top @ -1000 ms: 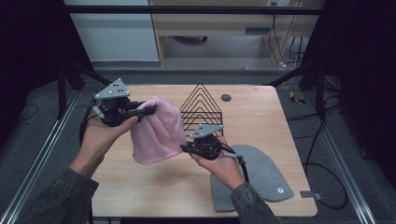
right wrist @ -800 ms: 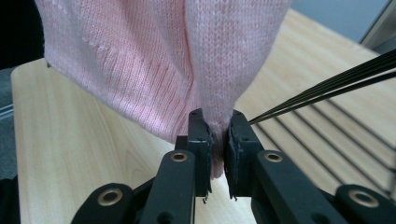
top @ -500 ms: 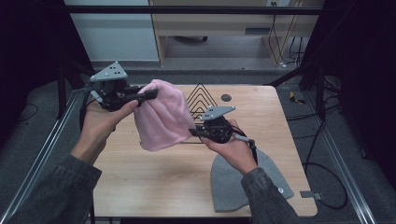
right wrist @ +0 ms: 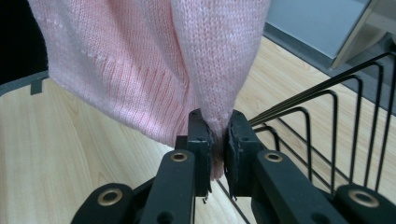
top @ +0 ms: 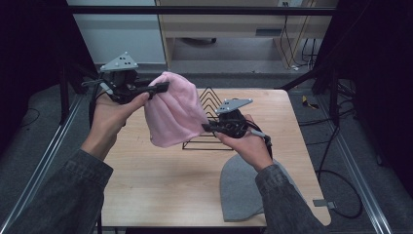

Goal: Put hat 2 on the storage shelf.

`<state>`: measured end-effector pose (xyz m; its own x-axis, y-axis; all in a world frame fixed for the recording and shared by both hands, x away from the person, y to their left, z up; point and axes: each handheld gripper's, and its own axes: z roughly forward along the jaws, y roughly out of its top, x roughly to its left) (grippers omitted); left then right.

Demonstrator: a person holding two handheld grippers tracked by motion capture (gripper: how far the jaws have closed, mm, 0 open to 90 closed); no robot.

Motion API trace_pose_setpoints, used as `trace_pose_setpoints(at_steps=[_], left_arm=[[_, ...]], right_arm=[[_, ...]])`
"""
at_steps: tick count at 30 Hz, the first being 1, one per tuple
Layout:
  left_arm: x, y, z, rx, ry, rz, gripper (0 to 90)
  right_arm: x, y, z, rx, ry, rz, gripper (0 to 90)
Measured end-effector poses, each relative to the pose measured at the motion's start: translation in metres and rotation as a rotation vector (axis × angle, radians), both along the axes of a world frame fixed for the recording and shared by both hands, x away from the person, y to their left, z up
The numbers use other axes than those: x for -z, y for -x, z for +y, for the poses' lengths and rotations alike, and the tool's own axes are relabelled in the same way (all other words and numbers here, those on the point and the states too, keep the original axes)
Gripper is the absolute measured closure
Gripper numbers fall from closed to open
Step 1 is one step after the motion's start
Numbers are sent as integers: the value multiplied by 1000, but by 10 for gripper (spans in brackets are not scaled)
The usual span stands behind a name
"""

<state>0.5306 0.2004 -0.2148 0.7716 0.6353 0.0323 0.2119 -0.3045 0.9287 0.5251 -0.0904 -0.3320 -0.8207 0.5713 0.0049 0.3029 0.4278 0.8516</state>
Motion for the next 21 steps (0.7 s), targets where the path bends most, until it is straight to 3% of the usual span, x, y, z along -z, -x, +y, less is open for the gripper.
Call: trace_pose_setpoints(at_steps=[13, 21], left_arm=[[-3, -27, 0, -27, 44, 3, 762], [-2, -34, 0, -35, 36, 4, 762]], right_arm=[[-11, -24, -1, 10, 9, -9, 821], [-11, -36, -3, 11, 16, -6, 820]])
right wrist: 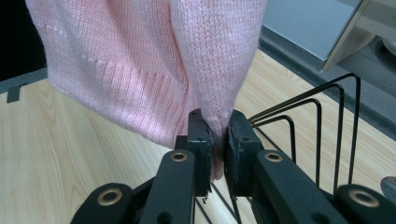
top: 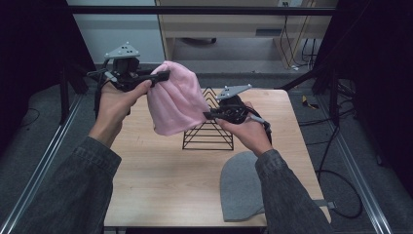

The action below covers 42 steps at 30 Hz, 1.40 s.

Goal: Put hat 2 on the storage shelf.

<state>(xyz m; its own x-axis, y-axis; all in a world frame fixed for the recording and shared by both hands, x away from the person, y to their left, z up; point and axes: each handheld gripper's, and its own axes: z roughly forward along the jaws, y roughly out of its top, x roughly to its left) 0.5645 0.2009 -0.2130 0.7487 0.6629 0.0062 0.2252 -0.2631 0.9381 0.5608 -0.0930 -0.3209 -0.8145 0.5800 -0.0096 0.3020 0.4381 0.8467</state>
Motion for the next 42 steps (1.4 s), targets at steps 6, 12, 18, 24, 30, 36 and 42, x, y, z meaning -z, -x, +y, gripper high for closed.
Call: trace_pose_setpoints(at_steps=[6, 12, 18, 24, 30, 36, 42], left_arm=[[-4, -6, -1, -15, 14, -5, 762], [-14, -11, -6, -15, 26, -27, 761], [-12, -21, -16, -8, 21, -37, 760], [-4, -30, -26, 1, 19, -38, 759], [3, -38, -31, 8, 24, -37, 759], [10, -41, -38, 16, 4, -45, 759], [16, -44, -44, 24, 6, -41, 757]], right_arm=[[-1, -8, 0, 4, -15, -3, 818], [-11, -14, -1, 22, -23, -25, 819], [-9, -22, -8, 52, -28, -25, 818], [-3, -27, -16, 78, -1, -36, 818], [4, -29, -19, 86, 4, -38, 816], [15, -29, -23, 92, -7, -34, 816], [24, -27, -26, 99, -6, -30, 813]])
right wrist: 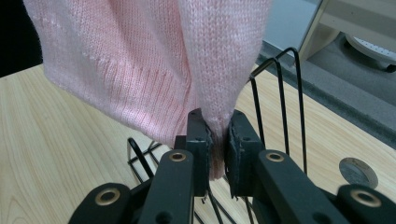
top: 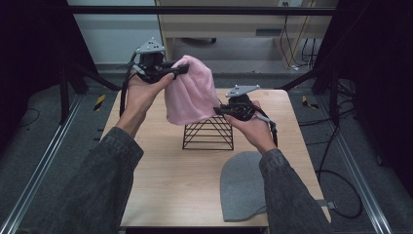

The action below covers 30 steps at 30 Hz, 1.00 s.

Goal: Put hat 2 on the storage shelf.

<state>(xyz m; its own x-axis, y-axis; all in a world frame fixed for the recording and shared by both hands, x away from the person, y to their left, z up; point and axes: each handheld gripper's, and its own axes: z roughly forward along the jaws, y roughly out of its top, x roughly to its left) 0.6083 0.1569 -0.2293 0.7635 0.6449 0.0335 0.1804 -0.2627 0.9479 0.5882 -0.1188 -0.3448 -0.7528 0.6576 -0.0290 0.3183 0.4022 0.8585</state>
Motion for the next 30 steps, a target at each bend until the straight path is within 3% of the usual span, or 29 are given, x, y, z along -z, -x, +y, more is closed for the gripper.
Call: trace_pose_setpoints(at_steps=[19, 30], left_arm=[[20, 2, -13, 32, 19, 11, 751], [26, 5, -22, 46, -1, 20, 750]], right_arm=[[16, 10, -12, 20, 26, -16, 813], [27, 13, -18, 33, 37, -1, 816]])
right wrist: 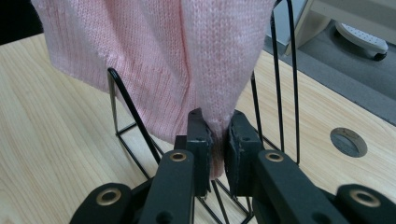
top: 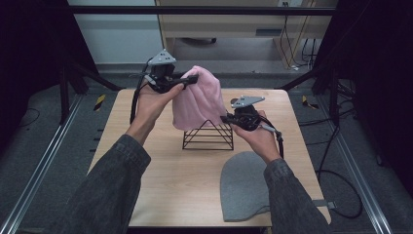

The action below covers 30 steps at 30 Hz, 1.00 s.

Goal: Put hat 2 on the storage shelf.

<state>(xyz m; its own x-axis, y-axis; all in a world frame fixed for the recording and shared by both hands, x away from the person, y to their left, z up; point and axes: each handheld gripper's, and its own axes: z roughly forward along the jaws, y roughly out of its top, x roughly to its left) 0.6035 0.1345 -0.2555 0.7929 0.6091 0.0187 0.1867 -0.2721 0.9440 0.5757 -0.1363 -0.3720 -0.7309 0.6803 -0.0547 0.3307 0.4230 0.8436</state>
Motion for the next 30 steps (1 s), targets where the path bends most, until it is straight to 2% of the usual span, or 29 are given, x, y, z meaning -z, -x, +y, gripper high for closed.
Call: trace_pose_setpoints(at_steps=[5, 10, 20, 30], left_arm=[[1, 3, -5, 11, -18, -5, 747], [4, 4, -9, 16, -17, -2, 746], [10, 5, -14, 38, -26, 14, 741], [20, 7, -20, 57, -57, 24, 738]], right_arm=[[4, 2, -5, 8, -3, 2, 817], [7, 4, -8, 14, -9, 10, 815], [14, 4, -12, 21, 5, 23, 815], [27, 6, -16, 31, 23, 35, 815]])
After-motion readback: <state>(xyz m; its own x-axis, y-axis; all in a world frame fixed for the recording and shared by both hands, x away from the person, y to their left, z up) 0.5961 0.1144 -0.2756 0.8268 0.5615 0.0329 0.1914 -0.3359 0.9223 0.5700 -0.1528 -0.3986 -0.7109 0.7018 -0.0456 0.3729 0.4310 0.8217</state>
